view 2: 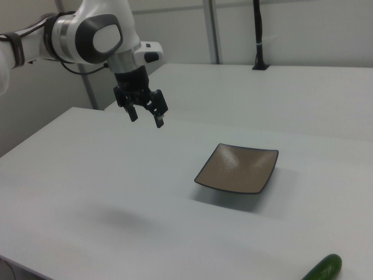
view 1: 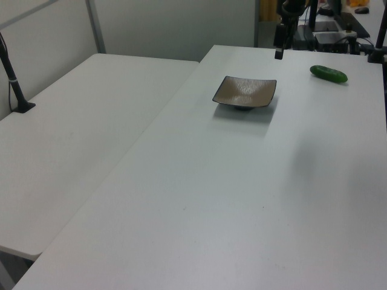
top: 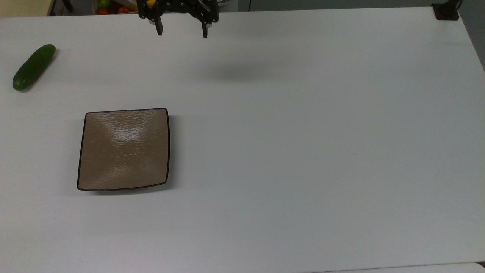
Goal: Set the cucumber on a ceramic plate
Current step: 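Move the open gripper over toward the green cucumber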
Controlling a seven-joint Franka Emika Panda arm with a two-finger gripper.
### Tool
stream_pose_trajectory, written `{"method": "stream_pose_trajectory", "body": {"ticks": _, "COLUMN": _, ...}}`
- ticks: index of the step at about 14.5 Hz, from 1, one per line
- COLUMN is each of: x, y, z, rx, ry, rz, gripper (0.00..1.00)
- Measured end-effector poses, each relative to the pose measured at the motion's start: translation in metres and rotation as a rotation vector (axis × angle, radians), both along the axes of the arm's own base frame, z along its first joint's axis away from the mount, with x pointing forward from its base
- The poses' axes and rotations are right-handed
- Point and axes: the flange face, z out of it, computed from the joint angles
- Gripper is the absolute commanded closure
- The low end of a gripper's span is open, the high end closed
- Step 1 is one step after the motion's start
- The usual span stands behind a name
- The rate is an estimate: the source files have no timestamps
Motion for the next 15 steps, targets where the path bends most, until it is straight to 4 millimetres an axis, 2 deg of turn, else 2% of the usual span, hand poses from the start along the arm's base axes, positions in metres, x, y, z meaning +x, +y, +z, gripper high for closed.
{"method": "stream_pose_trajectory", "body": {"ticks": 1, "x": -0.003, "y": 0.001, "z": 0.009, "rx": 0.001, "ry": -0.016, "rz": 0.003, "gripper": 0.00}}
{"method": "stream_pose_trajectory", "body": {"ticks": 6, "x": -0.015, "y": -0.005, "z": 0.010, "rx": 0.002, "ry": -0.009, "rz": -0.008, "gripper": 0.00}}
{"method": "stream_pose_trajectory", "body": {"ticks": 11, "x": -0.015, "y": -0.008, "z": 0.010, "rx": 0.002, "ry": -0.009, "rz": -0.012, "gripper": 0.00}}
{"method": "stream_pose_trajectory", "body": {"ticks": 13, "x": -0.015, "y": -0.018, "z": 0.011, "rx": 0.002, "ry": -0.010, "rz": -0.030, "gripper": 0.00}}
{"method": "stream_pose_trajectory", "body": {"ticks": 15, "x": -0.016, "y": -0.037, "z": 0.012, "rx": 0.001, "ry": -0.012, "rz": -0.062, "gripper": 0.00}}
